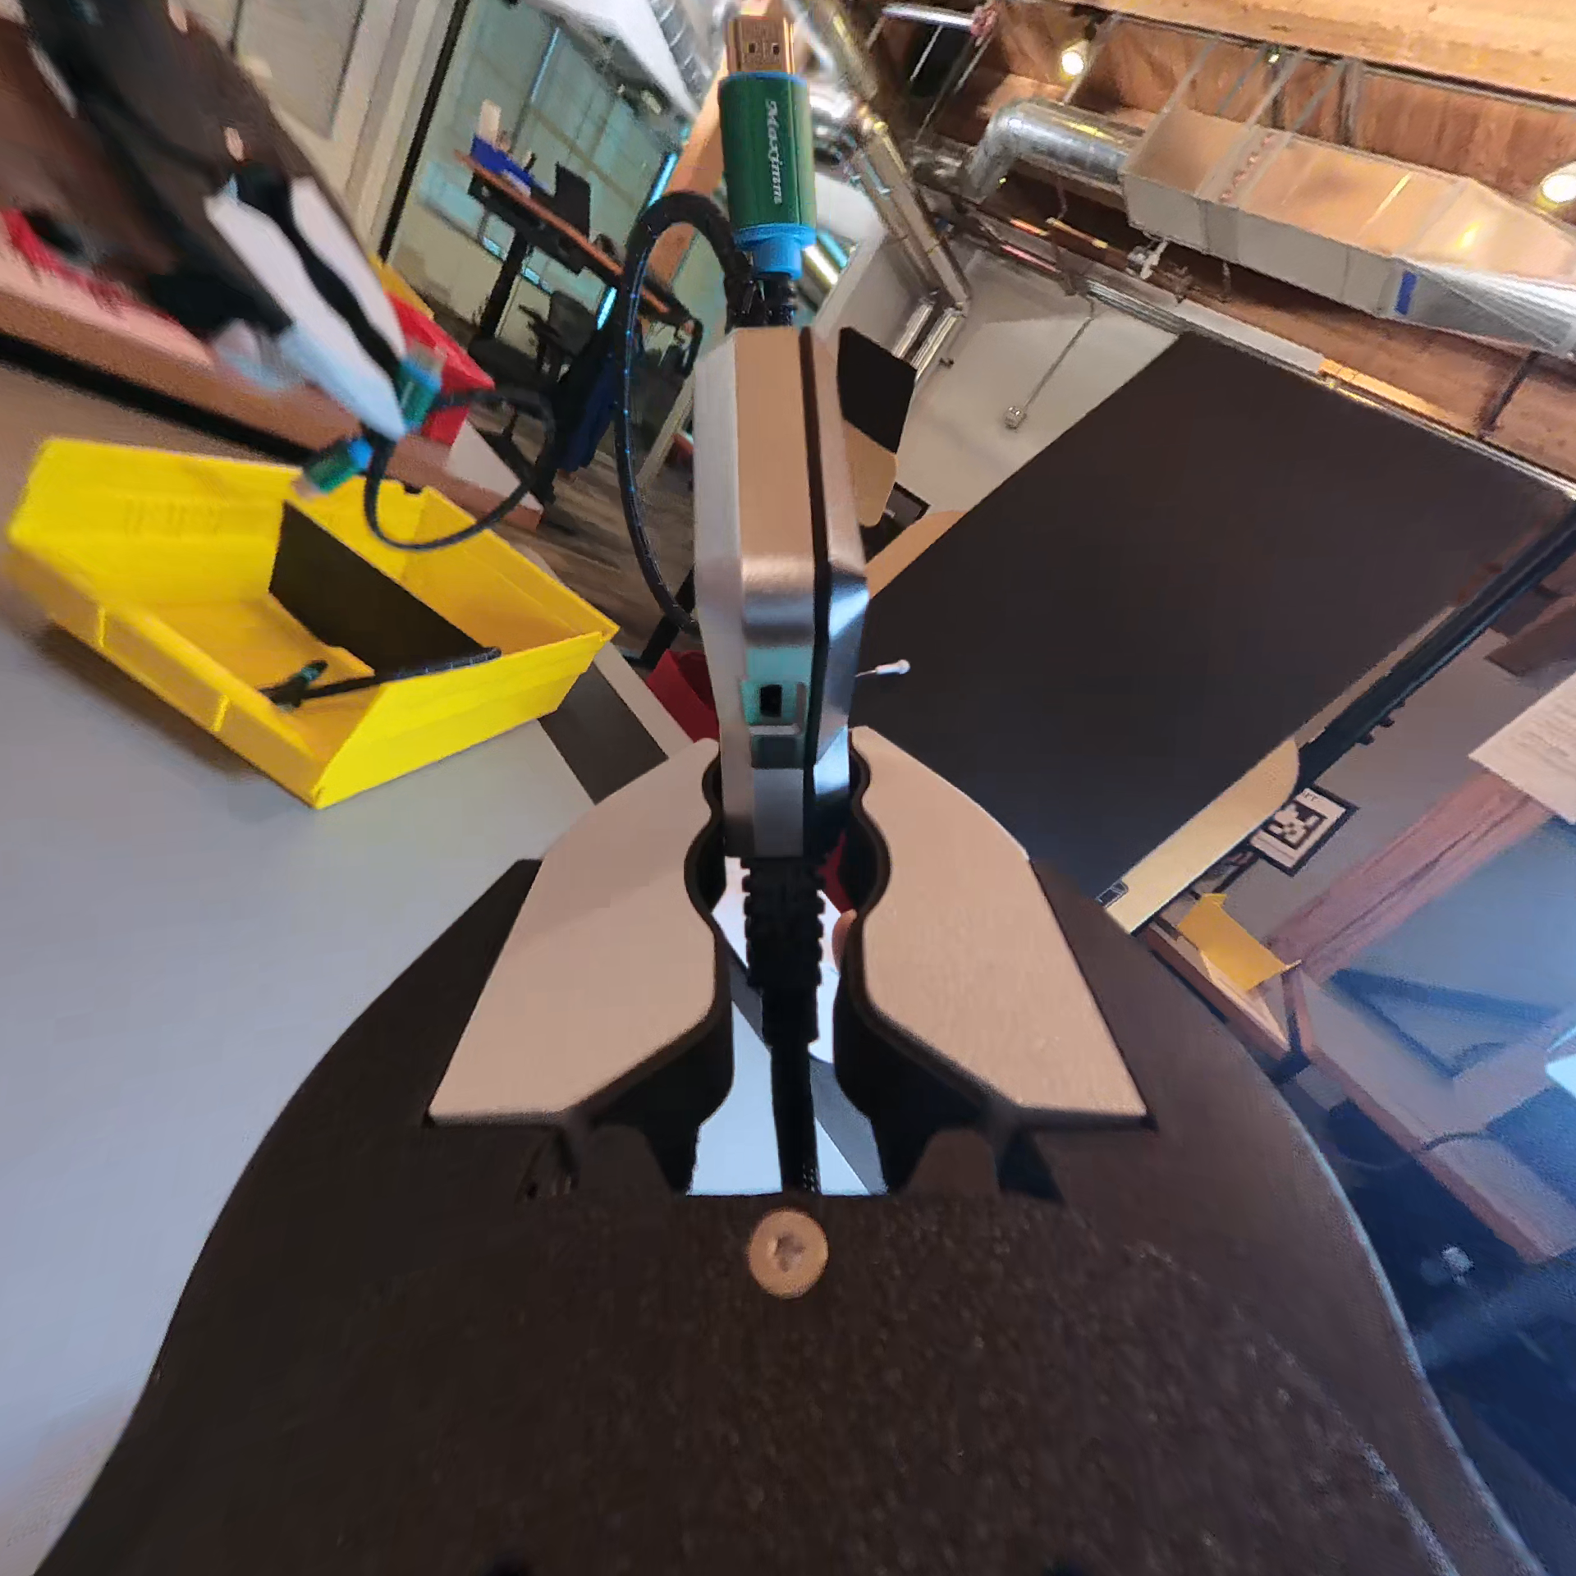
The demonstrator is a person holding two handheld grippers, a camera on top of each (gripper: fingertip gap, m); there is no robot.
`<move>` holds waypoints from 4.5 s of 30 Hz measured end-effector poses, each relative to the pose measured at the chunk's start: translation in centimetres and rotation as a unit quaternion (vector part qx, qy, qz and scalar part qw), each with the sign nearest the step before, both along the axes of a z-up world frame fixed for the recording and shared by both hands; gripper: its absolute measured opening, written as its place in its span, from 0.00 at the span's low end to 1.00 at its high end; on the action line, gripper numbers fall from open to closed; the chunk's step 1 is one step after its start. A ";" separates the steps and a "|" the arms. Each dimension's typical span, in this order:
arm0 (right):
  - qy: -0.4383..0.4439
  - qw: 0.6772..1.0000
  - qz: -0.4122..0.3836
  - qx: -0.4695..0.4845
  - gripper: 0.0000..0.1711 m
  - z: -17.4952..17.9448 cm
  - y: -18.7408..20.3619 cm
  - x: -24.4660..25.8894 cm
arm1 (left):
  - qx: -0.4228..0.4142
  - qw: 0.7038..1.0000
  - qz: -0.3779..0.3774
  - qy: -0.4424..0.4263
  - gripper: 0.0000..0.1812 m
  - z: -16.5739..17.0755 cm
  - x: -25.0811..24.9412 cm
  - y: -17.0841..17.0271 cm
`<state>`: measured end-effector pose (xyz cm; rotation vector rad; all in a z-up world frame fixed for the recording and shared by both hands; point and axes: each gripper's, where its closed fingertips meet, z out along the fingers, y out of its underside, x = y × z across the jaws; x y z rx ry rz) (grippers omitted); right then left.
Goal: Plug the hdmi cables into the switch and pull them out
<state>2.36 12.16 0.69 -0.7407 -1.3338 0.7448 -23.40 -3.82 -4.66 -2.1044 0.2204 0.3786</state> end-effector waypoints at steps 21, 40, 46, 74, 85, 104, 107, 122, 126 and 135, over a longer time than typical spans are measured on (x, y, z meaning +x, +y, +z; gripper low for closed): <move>-0.094 0.992 -0.078 0.026 0.14 -3.8 4.9 0.3 | -0.238 0.913 -0.321 0.087 0.15 -17.4 22.0 8.6; -0.097 0.993 -0.072 0.008 0.14 -4.4 5.0 0.1 | -0.256 0.903 -0.345 -0.007 0.07 -21.0 20.9 8.8; -0.104 0.991 -0.078 0.042 0.14 -5.0 5.0 -0.1 | -0.172 0.953 -0.248 0.035 0.06 -15.5 16.0 10.5; -0.236 0.934 -0.028 0.265 0.13 -15.0 -1.1 -5.3 | -0.161 0.951 -0.200 0.174 0.06 -7.8 16.4 6.9; -0.221 0.938 -0.041 0.263 0.13 -14.8 -0.6 -5.3 | -0.138 0.958 -0.192 0.164 0.06 -7.2 16.7 7.3; -0.267 0.937 -0.068 0.216 0.13 -15.5 0.2 -5.1 | -0.115 0.955 -0.190 0.198 0.05 -7.3 16.9 8.5; -0.287 0.928 -0.082 0.221 0.13 -16.0 0.5 -5.1 | -0.126 0.955 -0.189 0.192 0.05 -8.0 16.9 8.6; -0.321 0.890 -0.136 0.295 0.13 -16.8 1.5 -4.9 | -0.132 0.962 -0.212 0.113 0.05 -9.3 17.6 8.9; -0.334 0.871 -0.176 0.316 0.13 -17.1 2.2 -5.0 | -0.136 0.959 -0.209 0.135 0.05 -9.7 17.9 9.1; -0.323 0.893 -0.162 0.270 0.14 -17.1 2.4 -5.1 | -0.115 0.959 -0.222 0.131 0.05 -9.6 17.9 9.5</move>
